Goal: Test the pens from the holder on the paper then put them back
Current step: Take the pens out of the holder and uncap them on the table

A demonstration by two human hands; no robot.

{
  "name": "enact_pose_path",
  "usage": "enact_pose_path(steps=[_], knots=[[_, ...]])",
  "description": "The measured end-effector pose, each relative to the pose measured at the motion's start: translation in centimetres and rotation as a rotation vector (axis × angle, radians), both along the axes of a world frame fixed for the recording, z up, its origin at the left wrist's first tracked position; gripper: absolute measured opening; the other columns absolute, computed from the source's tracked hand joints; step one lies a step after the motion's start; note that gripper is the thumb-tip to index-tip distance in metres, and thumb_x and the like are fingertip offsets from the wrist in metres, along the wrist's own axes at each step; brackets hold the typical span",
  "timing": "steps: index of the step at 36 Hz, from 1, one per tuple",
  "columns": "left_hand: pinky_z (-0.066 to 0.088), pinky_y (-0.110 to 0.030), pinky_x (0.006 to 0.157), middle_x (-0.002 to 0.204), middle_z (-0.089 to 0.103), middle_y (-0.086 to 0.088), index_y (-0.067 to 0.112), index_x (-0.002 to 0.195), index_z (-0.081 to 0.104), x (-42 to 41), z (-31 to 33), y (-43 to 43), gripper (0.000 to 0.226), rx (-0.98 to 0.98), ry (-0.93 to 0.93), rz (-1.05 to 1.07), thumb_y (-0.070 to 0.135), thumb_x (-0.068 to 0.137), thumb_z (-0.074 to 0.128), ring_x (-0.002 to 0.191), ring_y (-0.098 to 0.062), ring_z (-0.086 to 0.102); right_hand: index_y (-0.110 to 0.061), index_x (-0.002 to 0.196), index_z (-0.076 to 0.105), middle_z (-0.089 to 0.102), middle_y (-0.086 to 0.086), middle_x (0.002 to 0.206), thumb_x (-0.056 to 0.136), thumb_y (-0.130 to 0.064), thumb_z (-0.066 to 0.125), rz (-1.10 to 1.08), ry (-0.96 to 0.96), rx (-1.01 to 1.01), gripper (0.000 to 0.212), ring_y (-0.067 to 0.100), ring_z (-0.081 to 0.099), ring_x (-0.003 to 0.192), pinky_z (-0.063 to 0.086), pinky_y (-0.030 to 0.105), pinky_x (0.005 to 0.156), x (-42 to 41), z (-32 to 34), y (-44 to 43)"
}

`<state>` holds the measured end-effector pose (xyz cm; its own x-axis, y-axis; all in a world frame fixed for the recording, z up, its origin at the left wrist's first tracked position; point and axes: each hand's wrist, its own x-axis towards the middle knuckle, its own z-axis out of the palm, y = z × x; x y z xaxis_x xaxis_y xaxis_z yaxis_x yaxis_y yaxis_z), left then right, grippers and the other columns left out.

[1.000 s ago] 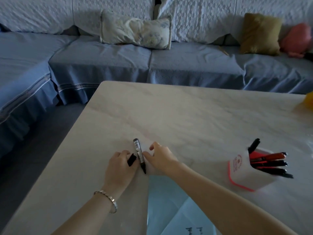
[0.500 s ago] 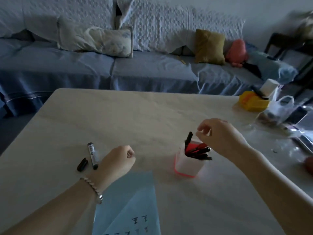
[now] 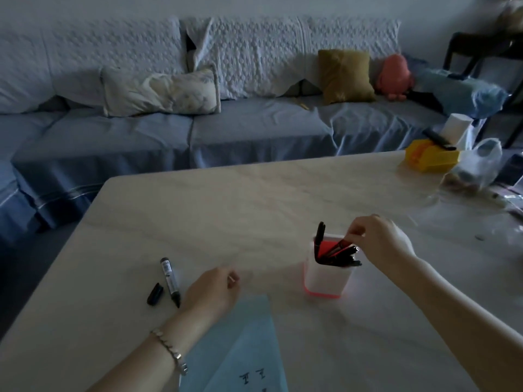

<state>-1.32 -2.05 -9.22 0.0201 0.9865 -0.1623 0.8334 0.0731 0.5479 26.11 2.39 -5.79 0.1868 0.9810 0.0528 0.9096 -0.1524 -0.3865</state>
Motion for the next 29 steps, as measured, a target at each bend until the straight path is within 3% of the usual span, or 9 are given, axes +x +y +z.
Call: enact_pose_path(steps=[5,7,9,13,16,19,24,26,29], knots=[[0.044,-0.027,0.083,0.092,0.062,0.003,0.019,0.096,0.064,0.5,0.4,0.0,0.017,0.047,-0.035,-0.027,0.024,0.091,0.049,0.096,-0.018,0.059,-0.012,0.078,0.069,0.065,0.006,0.087,0.083,-0.015,0.062,0.048,0.016,0.068,0.009,0.023,0.056,0.077,0.038,0.028,0.058,-0.4,1.3,-1.1],[0.044,-0.026,0.081,0.087,0.060,0.006,0.021,0.092,0.063,0.8,0.4,0.1,0.014,0.068,-0.066,-0.038,0.021,0.089,0.049,0.092,-0.017,0.059,-0.010,0.077,0.070,0.064,0.006,0.085,0.083,-0.011,0.064,0.098,0.045,0.194,0.008,0.023,0.057,0.074,0.040,0.028,0.062,-0.9,2.1,-1.9],[0.046,-0.028,0.078,0.082,0.065,0.001,0.016,0.088,0.064,1.1,0.7,0.2,0.015,0.111,-0.097,-0.055,0.019,0.089,0.049,0.087,-0.019,0.062,-0.007,0.077,0.071,0.061,0.003,0.081,0.079,-0.008,0.069,0.183,0.104,0.416,0.003,0.019,0.057,0.069,0.042,0.019,0.062,-2.0,3.2,-3.2],[0.048,-0.021,0.054,0.074,0.069,-0.003,0.012,0.081,0.065,1.9,2.8,0.3,0.031,-0.065,-0.508,-0.035,0.029,0.095,0.044,0.061,-0.013,0.062,-0.004,0.076,0.072,0.058,0.000,0.080,0.074,-0.012,0.072,0.394,0.253,0.691,0.007,0.003,0.055,0.060,0.049,0.009,0.065,-6.0,3.6,-6.0],[0.040,-0.017,0.050,0.075,0.070,0.001,0.014,0.087,0.064,2.0,4.3,-0.3,0.042,-0.281,-0.834,-0.040,0.041,0.096,0.033,0.064,-0.009,0.064,-0.002,0.072,0.072,0.060,0.002,0.077,0.072,-0.012,0.072,0.484,0.327,0.734,0.010,0.002,0.056,0.064,0.049,0.010,0.064,-9.1,1.2,-6.7],[0.044,-0.019,0.059,0.083,0.068,-0.004,0.014,0.088,0.062,1.4,4.5,-1.3,0.033,-0.235,-0.920,-0.005,0.033,0.097,0.037,0.078,-0.013,0.063,-0.004,0.073,0.072,0.059,0.001,0.076,0.068,-0.016,0.075,0.560,0.418,0.672,0.014,-0.001,0.055,0.069,0.045,0.003,0.065,-11.8,-1.1,-7.0],[0.054,-0.025,0.060,0.080,0.062,-0.008,0.012,0.081,0.052,-0.7,3.6,-2.2,0.027,-0.187,-0.873,0.136,0.023,0.099,0.036,0.071,-0.015,0.063,-0.024,0.079,0.069,0.058,-0.013,0.078,0.072,-0.024,0.076,0.610,0.644,0.358,0.009,-0.002,0.057,0.069,0.045,0.008,0.065,-14.6,-1.7,-7.2],[0.055,-0.030,0.058,0.071,0.059,-0.006,0.012,0.080,0.047,-1.8,3.3,-2.6,0.024,-0.122,-0.791,0.126,0.020,0.099,0.035,0.056,-0.012,0.061,-0.031,0.084,0.062,0.058,-0.010,0.069,0.078,-0.026,0.070,0.477,0.770,0.199,0.012,0.000,0.053,0.060,0.043,0.012,0.058,-15.2,-1.0,-7.0],[0.052,-0.034,0.057,0.061,0.049,0.002,0.014,0.085,0.045,-3.0,2.9,-3.6,0.019,0.000,-0.492,-0.043,0.025,0.098,0.037,0.048,-0.012,0.054,-0.015,0.090,0.057,0.052,-0.004,0.056,0.087,-0.035,0.054,0.295,1.022,-0.062,0.020,0.004,0.043,0.047,0.035,0.019,0.048,-16.1,-0.4,-6.3]])
